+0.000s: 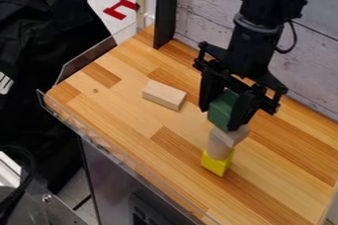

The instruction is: Place green object on top of a rank

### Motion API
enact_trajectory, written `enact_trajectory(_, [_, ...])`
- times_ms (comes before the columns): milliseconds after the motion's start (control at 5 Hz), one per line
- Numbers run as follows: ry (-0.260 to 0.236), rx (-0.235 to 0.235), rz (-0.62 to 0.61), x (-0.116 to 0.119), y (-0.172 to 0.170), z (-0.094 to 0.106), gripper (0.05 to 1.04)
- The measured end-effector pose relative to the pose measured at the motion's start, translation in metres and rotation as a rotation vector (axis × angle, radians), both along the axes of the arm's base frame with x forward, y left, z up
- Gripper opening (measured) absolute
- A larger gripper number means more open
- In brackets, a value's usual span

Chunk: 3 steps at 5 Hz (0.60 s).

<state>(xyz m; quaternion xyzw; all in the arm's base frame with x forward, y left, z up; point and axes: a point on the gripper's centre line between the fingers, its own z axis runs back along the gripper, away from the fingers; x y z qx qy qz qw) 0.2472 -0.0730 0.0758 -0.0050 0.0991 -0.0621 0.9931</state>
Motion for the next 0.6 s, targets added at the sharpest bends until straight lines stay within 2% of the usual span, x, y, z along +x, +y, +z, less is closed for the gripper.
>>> enact_trajectory(400, [0.025,0.008,-0.014,-0.0023,-0.0043,-0.0067,0.578])
enact_trajectory(600, [0.022,0.007,-0.008,-0.0015,-0.0051,-0.0074,0.578])
